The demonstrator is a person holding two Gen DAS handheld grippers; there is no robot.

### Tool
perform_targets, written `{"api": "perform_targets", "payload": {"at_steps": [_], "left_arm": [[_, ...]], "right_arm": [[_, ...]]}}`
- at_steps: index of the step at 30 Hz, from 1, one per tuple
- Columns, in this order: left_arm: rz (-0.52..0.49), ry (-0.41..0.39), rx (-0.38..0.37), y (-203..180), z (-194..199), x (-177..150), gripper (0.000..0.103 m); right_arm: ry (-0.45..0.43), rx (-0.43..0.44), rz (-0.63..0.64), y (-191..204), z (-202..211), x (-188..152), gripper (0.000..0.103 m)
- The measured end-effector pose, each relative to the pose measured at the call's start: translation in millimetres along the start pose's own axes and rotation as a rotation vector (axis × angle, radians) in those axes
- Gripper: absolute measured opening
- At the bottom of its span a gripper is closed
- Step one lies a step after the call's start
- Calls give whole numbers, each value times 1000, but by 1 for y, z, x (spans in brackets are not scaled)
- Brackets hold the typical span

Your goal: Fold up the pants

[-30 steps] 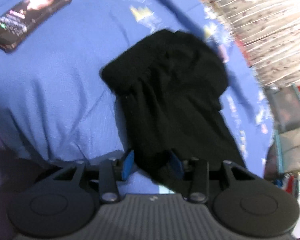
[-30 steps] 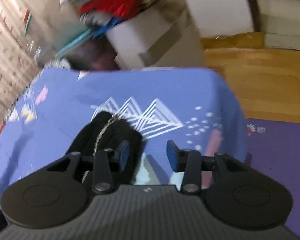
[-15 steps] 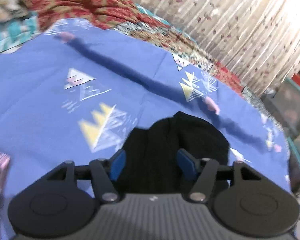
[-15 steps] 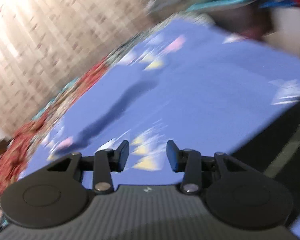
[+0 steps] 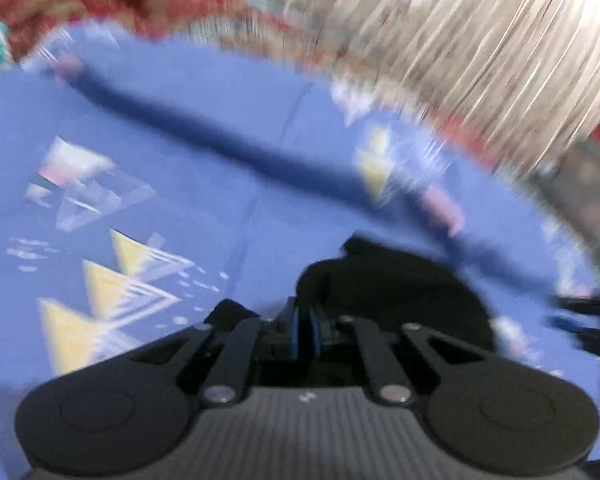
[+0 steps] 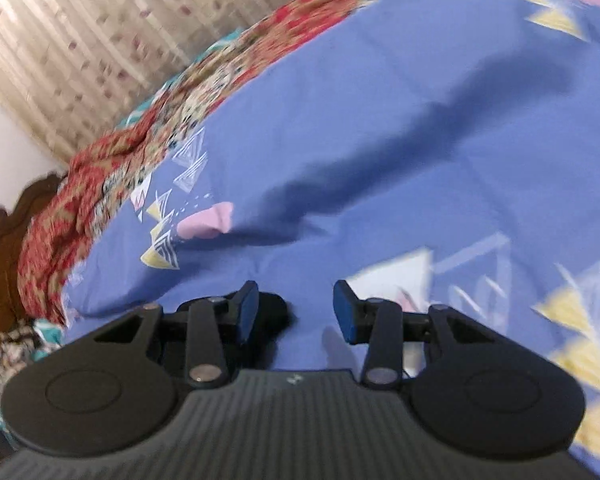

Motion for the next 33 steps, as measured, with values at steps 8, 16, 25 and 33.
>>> {"api": "perform_targets", "payload": {"at_steps": [8, 16, 25, 33], "left_arm": [[148, -145, 80, 62, 158, -30, 6], [160, -147, 85, 63, 158, -21, 6], [85, -128, -35, 12, 99, 6, 6], [-66, 42, -36, -40, 31, -32, 8]], "right_arm": [[135, 41, -69, 22, -80, -32, 55], [48, -16, 70, 49, -49, -30, 8], [-396, -174, 87, -42, 144, 105, 5], [-446, -556, 35, -186, 268, 82, 8]]}}
Point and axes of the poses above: each gripper's, at about its wrist camera, not at the fingertips, and z roughly against the way its jaws point, y to its left, x to its top, the point moved 3 cm from there along -z, roughly the way its jaws point, and after that the axes turned 11 degrees about -y, right-handed, at the moved point
